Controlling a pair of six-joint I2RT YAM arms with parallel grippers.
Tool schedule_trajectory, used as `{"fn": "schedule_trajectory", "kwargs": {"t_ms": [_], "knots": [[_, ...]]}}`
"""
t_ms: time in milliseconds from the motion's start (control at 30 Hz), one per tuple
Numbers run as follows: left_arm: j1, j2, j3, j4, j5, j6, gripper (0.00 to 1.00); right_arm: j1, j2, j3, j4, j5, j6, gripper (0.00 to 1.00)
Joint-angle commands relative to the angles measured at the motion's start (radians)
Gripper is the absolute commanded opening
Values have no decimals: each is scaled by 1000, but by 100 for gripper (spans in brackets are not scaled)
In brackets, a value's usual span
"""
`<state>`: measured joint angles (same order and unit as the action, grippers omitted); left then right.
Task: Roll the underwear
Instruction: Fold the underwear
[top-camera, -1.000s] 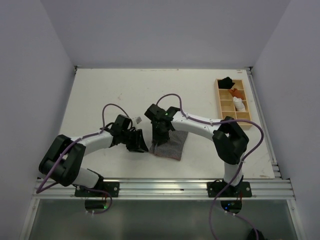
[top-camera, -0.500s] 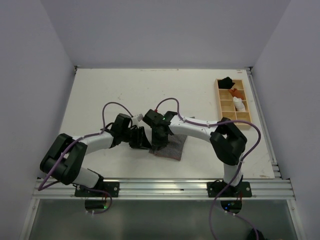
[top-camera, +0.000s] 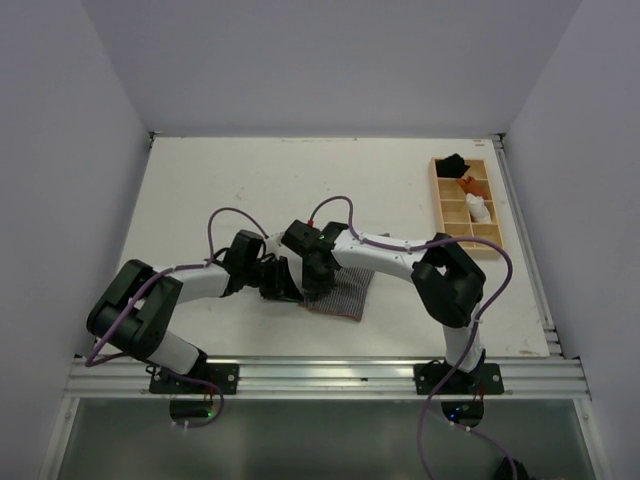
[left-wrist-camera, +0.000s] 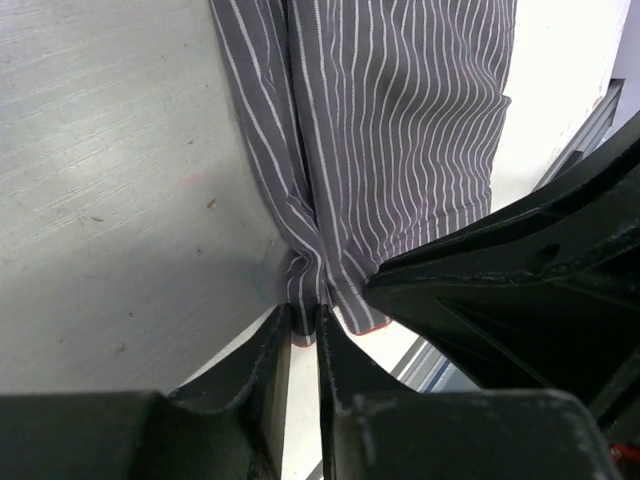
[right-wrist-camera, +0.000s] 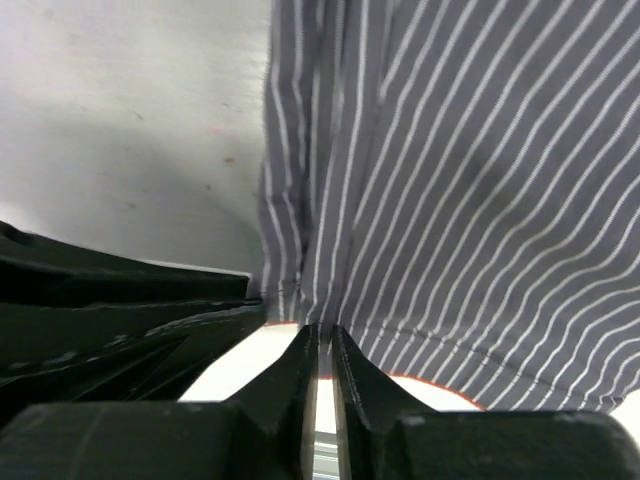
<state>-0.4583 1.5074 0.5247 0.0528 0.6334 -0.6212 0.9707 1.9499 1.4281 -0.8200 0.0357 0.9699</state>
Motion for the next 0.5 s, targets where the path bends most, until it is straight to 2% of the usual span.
{"fn": "schedule_trajectory", "kwargs": {"t_ms": [0, 100, 133, 267, 433, 467], "knots": [[7, 11, -8, 81, 48, -8, 13, 5, 21, 58, -11, 17, 13, 14], [9, 8, -8, 90, 52, -6, 2, 6, 21, 57, -2, 10, 21, 10], [9, 10, -8, 90, 55, -5, 0, 6, 21, 55, -1, 9, 21, 6], [9, 11, -15, 97, 61, -5, 0, 5, 15, 57, -7, 21, 21, 0], [7, 13, -22, 99, 63, -5, 0, 5, 11, 69, -28, 29, 30, 0], [7, 14, -22, 96, 63, -2, 0, 5, 4, 68, -42, 33, 38, 4]]}}
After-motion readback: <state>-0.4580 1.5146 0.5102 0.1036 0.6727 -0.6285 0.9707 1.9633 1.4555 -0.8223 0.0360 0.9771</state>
